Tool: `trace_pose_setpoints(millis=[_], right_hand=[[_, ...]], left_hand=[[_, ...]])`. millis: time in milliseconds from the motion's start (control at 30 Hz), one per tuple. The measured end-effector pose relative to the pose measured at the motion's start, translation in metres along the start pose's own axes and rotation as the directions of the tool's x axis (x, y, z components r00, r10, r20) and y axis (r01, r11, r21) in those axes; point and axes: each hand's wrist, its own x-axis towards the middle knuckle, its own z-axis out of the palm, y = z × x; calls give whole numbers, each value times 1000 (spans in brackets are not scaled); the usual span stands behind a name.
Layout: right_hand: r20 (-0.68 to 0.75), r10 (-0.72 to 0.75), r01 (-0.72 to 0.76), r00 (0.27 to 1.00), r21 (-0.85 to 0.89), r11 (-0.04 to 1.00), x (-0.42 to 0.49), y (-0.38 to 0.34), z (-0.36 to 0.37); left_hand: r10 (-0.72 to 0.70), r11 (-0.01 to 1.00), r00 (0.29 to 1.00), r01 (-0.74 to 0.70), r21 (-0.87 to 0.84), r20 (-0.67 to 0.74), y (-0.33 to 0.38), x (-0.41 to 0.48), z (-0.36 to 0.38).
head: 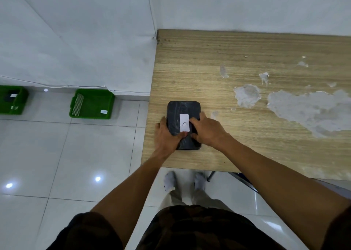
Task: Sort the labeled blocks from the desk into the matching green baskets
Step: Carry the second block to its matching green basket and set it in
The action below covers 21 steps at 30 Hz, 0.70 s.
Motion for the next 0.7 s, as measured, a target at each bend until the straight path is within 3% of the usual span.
trace_pose_setpoints(millis=[100,167,300,367,467,600,700], right_hand=[[21,-4,5,1000,-33,999,-7,3,-1],[-27,-10,9,1000,-44,999,-9,8,-5],[-188,-70,37,980,-169,985,-10,20,-7],[-157,-84,55,984,-180,982,-10,26,-3],[-39,-37,33,999,-96,995,-12,28,7],[-46,15,-14,999,25,1000,-18,23,16],[-48,27,-24,998,56,998,-20,18,20]], left_hand=[[46,993,994,-56,100,102,-1,19,-13],[119,958,972,-166,235,201,8,31,-24],[208,801,865,-419,428,457,27,53,-38],[218,738,820,-494,461,529,33,57,-39],[259,649,770,-586,485,583,35,52,-39],[286,597,800,-579,555,527,18,39,-38],[272,489,792,-602,631,546,5,33,-36]])
